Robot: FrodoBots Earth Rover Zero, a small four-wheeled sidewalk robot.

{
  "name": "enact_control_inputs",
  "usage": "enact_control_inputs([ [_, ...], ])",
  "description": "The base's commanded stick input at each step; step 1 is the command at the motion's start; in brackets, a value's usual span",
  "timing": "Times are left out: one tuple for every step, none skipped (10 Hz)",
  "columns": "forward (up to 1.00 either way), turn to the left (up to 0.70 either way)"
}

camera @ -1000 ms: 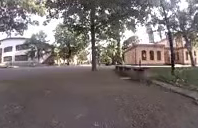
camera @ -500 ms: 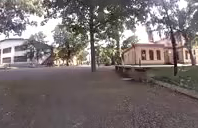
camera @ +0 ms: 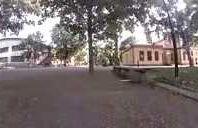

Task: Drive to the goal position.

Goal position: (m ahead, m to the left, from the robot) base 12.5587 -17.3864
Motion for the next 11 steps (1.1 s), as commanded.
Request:
enact_control_inputs([
  [0.44,0.02],
  [0.44,0.02],
  [0.44,0.02],
  [0.44,0.02],
  [0.44,0.02],
  [0.44,0.02],
  [0.44,0.02],
  [0.44,0.02],
  [0.44,0.02],
  [0.44,0.02],
  [0.44,0.02],
])
